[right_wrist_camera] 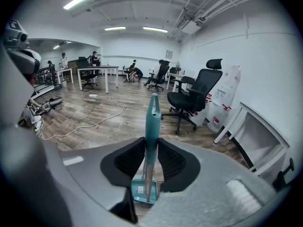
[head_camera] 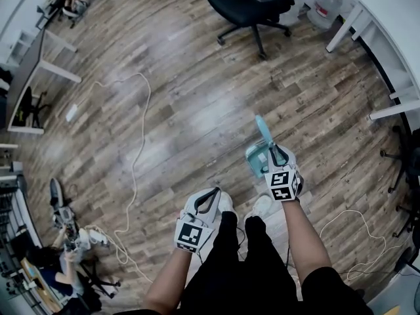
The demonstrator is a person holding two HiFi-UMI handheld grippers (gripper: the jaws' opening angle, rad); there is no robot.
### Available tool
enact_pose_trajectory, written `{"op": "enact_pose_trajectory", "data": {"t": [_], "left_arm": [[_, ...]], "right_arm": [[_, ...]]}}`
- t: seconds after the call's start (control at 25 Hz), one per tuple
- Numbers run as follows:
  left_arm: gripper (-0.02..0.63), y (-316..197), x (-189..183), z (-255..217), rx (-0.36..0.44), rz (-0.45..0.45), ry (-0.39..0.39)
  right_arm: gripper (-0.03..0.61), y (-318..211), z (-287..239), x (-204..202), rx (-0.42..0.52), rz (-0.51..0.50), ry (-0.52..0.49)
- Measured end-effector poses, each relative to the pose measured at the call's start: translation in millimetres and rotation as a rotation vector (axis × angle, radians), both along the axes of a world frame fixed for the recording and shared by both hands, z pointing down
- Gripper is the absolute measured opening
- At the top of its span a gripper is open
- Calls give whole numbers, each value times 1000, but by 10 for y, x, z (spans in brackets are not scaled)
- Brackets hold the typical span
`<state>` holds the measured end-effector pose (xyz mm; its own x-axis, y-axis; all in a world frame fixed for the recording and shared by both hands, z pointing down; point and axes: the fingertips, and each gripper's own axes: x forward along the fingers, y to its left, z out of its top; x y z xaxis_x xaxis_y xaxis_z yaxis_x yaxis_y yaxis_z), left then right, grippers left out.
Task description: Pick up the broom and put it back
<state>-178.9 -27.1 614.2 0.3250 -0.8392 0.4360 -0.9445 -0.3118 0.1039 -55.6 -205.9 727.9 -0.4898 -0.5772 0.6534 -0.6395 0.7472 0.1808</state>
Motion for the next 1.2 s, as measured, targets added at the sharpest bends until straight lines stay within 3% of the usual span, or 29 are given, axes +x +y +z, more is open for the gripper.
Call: {"op": "enact_pose_trajectory", "data": {"t": [0.28,0.52,0.96,1.2], "left_arm": [[18,16,-16,33,-5,-5,6],[18,-59,-3,-62,22,9,-2],[18,-313,-14,-423,79,-2,-19],[18,-453,79,-874,180,21,3]], "right_arm": [[143,38,34,35,-10,7,6],[143,161,-263,43,8,-19,-40],[25,446,-1438,60,98,-58,-235],[2,513,-2150,119,197,-59,-320]]}}
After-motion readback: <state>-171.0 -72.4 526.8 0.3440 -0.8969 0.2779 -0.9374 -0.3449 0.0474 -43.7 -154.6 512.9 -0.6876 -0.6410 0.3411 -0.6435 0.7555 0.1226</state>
